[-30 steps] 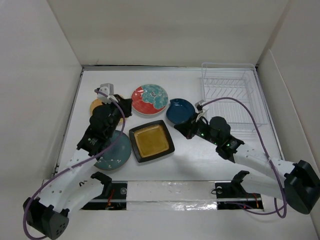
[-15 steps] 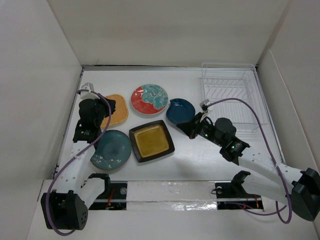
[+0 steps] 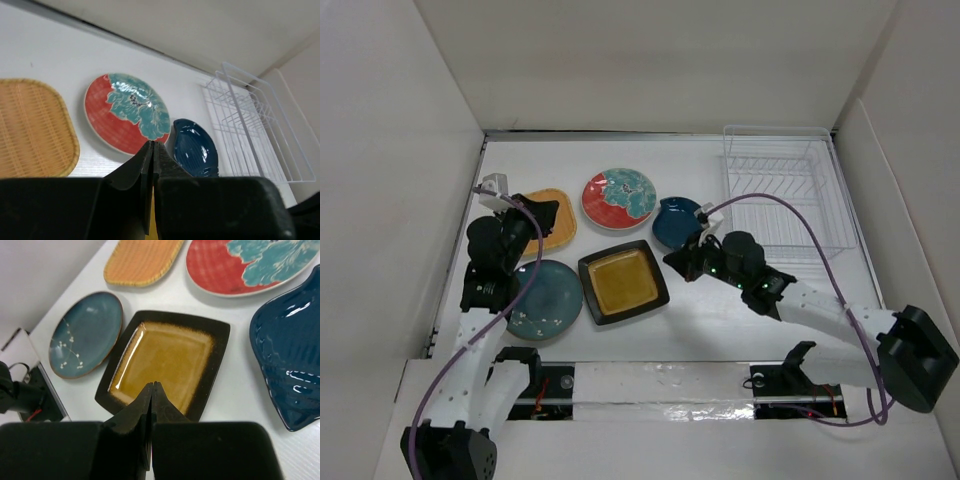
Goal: Load the plates into the dish rack
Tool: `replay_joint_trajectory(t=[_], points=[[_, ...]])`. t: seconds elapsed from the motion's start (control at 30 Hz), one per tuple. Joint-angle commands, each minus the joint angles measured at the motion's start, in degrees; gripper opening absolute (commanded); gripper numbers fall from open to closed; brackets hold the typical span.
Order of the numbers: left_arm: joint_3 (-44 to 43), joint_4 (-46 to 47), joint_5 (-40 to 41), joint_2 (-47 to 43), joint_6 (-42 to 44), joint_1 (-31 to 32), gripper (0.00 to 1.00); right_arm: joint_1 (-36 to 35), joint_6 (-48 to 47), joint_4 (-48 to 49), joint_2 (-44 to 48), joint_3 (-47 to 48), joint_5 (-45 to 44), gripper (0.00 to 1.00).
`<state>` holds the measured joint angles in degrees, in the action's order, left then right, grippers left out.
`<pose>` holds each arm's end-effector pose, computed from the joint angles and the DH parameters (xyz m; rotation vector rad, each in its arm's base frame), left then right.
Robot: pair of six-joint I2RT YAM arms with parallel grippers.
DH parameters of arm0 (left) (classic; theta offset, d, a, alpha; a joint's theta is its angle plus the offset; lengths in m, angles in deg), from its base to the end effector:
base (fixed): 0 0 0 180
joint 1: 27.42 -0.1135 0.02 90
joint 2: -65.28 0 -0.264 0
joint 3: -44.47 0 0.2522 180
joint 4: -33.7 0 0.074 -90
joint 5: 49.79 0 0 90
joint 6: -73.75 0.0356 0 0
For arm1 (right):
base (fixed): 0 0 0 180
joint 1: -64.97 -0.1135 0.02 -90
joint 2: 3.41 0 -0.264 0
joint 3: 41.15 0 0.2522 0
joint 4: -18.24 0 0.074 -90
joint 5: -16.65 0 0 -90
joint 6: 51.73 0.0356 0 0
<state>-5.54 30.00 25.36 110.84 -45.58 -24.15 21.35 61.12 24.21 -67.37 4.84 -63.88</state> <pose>0.1942 -0.0202 0.3230 -0.1531 1.5876 -0.6475 0.1775 0.1772 0.2502 -0.4633 1.8281 0.9655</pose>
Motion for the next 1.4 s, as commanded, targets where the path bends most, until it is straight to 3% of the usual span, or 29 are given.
replay_joint_trajectory(t=[0.0, 0.27, 0.4, 0.5, 0.63, 0.73, 0.93, 1.37], points=[[-1.5, 5.6, -4.1, -3.8, 3.0, -0.1, 0.0, -2.8, -2.5, 1.2, -4.7, 4.1, -1.2, 0.0], [0.2, 10.8, -10.9, -6.6, 1.7, 2.5, 0.03, -9.8, -3.5, 0.8, -20.2, 14.5, -1.7, 0.0], [-0.3, 10.5, -12.4, -8.0, 4.4, 7.6, 0.09, -10.3, -1.1, 1.4, -29.5, 22.3, -0.7, 0.0], [-0.2, 9.7, -9.9, -10.5, 7.2, 10.4, 0.1, -10.3, 1.4, 0.3, -37.5, 31.0, -2.0, 0.12], [2.1, 9.2, -5.4, -15.4, 8.0, 12.9, 0.11, -9.8, 9.0, -0.5, -48.2, 42.8, -4.6, 0.37], [2.2, 6.0, -1.7, -16.7, 7.5, 14.4, 0.12, -8.7, 15.8, 1.4, -56.9, 50.8, -4.5, 0.45], [0.7, 4.8, -0.8, -19.2, 8.8, 17.2, 0.14, -8.7, 24.1, -0.2, -63.9, 58.3, -9.2, 0.53], [0.4, 4.1, 0.5, -20.8, 9.2, 21.4, 0.16, -8.7, 35.3, -0.7, -74.2, 66.6, -18.7, 0.58]])
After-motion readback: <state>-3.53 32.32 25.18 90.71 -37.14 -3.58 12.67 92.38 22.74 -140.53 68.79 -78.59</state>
